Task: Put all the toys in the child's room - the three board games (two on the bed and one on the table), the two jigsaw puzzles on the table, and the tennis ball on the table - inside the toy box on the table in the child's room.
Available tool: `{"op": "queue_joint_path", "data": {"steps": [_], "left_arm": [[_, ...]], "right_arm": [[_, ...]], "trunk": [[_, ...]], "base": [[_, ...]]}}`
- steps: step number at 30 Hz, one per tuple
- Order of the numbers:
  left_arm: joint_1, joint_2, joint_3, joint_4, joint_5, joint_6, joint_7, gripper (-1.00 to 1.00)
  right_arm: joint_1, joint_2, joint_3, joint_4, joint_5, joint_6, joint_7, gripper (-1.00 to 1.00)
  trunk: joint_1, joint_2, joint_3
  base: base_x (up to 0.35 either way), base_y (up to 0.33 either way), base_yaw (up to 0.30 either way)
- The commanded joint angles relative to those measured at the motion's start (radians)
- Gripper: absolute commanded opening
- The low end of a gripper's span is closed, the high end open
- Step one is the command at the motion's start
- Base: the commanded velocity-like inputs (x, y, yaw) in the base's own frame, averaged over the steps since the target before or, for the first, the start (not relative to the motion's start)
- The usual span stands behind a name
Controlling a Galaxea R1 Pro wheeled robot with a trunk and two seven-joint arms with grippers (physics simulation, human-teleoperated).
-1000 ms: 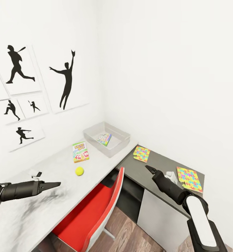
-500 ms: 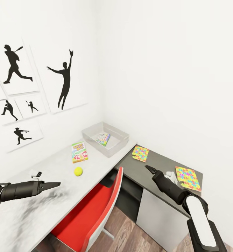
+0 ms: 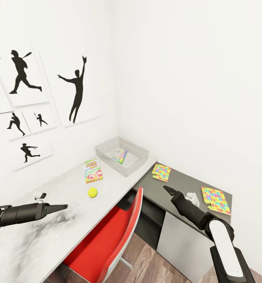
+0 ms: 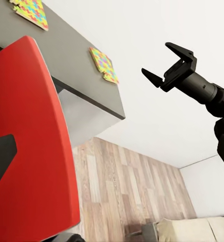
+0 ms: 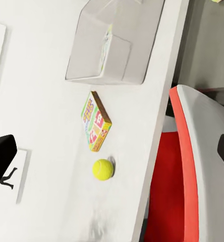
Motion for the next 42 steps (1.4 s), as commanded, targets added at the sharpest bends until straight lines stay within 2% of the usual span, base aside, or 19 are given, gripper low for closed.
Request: {"op": "queue_joint_path", "data": {"steps": [1, 7, 12, 26, 28, 35, 42], "left_arm": [[-0.001, 0.001, 0.000, 0.000, 0.000, 0.011, -0.004, 1.00], [-0.001, 0.001, 0.000, 0.000, 0.000, 0.010, -0.004, 1.00], [-0.001, 0.002, 0.000, 0.001, 0.000, 0.009, -0.004, 1.00], [-0.001, 0.003, 0.000, 0.000, 0.001, 0.009, -0.004, 1.00], [-0.001, 0.003, 0.000, 0.000, 0.001, 0.009, -0.004, 1.00], [-0.001, 0.003, 0.000, 0.001, 0.001, 0.009, -0.004, 1.00], [-0.001, 0.003, 0.000, 0.000, 0.001, 0.009, -0.004, 1.00]], "right_arm": [[-0.001, 0.001, -0.002, -0.001, -0.011, 0.005, -0.010, 1.00], [-0.001, 0.000, -0.003, 0.047, -0.011, -0.009, -0.010, 1.00], [-0.001, -0.001, -0.003, 0.100, -0.012, -0.070, -0.006, 1.00], [-0.001, -0.001, 0.000, 0.117, -0.011, -0.099, 0.010, 1.00], [-0.001, -0.001, -0.001, 0.116, -0.012, -0.099, 0.020, 1.00], [0.000, -0.001, -0.003, 0.117, -0.013, -0.099, 0.120, 1.00], [0.000, -0.002, -0.002, 0.119, -0.011, -0.097, 0.153, 1.00]], "trunk": [[0.001, -0.002, -0.002], [0.001, -0.002, -0.003], [0.001, -0.002, -0.005], [0.001, -0.002, -0.011], [0.001, -0.002, -0.011], [0.001, -0.002, -0.011], [0.001, -0.002, -0.011]], "base": [[0.000, 0.021, 0.000], [0.000, 0.009, 0.000], [0.000, -0.003, -0.027], [0.000, -0.191, -0.069], [0.000, -0.260, -0.008], [0.000, -0.232, -0.002], [0.000, -0.135, 0.000]]}}
